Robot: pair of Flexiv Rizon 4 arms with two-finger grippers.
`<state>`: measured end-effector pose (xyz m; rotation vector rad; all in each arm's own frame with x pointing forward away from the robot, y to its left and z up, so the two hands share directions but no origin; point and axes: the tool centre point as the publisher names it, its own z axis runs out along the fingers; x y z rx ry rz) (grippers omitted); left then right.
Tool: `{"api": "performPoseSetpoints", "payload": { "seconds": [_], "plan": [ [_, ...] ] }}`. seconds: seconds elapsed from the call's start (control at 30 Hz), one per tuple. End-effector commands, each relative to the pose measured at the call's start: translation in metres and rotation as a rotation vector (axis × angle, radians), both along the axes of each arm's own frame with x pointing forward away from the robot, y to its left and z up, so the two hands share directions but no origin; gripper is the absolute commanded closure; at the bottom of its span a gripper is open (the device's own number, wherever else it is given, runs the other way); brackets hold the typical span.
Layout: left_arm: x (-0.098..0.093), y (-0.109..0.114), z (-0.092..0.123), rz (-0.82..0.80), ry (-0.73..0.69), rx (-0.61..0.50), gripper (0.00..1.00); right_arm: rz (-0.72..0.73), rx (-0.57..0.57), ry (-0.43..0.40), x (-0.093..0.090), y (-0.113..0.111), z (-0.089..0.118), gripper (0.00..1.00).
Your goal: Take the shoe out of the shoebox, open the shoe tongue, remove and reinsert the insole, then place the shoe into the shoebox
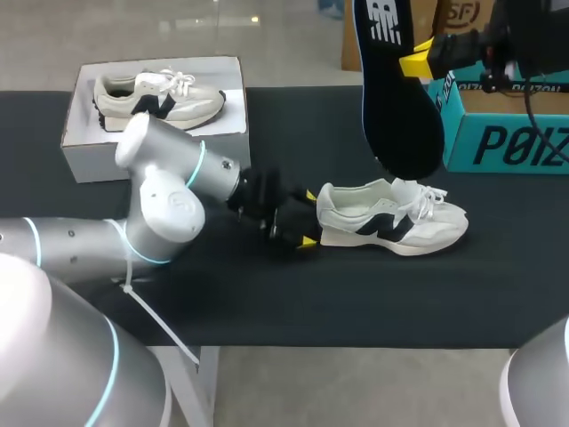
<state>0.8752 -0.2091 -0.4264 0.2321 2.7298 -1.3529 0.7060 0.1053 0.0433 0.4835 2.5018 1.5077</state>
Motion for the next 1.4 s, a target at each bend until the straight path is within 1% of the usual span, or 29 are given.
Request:
{"api": "performPoseSetpoints", "payload": {
  "seconds": [0.03,0.17,0.3,0.37,0.4,0.5,0.63,0.77,0.83,1.0,1.2,1.3,1.4],
  "plan": [
    [0.008,0.018,0.027,-0.023,0.018,0.197,0.0,0.002,-0.003,0.003,0.003,0.002,0.001,1.0],
    [0.017,0.025,0.048,-0.01,-0.026,0.289,0.0,0.002,-0.003,0.003,0.003,0.002,0.001,1.0],
    [0.022,0.02,0.068,-0.025,-0.034,0.375,0.0,0.002,-0.003,0.003,0.003,0.002,0.001,1.0],
    [0.025,0.018,0.074,-0.004,-0.017,0.452,0.0,0.002,-0.003,0.003,0.003,0.002,0.001,1.0],
    [0.025,0.017,0.077,-0.008,-0.015,0.486,0.0,0.002,-0.003,0.003,0.003,0.002,0.001,1.0],
    [0.02,0.013,0.088,-0.025,0.025,0.54,0.0,0.002,-0.003,0.003,0.003,0.002,0.001,1.0],
    [0.017,0.011,0.099,-0.052,0.023,0.609,0.0,0.002,-0.003,0.003,0.003,0.002,0.001,1.0],
    [0.014,0.006,0.109,-0.072,-0.001,0.638,0.0,0.002,-0.003,0.003,0.003,0.002,0.001,1.0],
    [0.014,0.002,0.113,-0.08,-0.013,0.635,0.0,0.002,-0.003,0.003,0.003,0.002,0.001,1.0],
    [0.012,-0.006,0.119,-0.092,-0.027,0.643,0.0,0.002,-0.003,0.003,0.003,0.002,0.001,1.0],
    [0.012,-0.009,0.119,-0.097,-0.031,0.64,0.0,0.002,-0.003,0.003,0.003,0.002,0.001,1.0],
    [0.013,-0.013,0.119,-0.076,-0.031,0.657,0.0,0.002,-0.003,0.003,0.003,0.002,0.001,1.0],
    [0.013,-0.013,0.119,-0.076,-0.031,0.657,0.0,-0.01,-0.018,-0.013,-0.006,-0.006,0.016,1.0]
  ]
}}
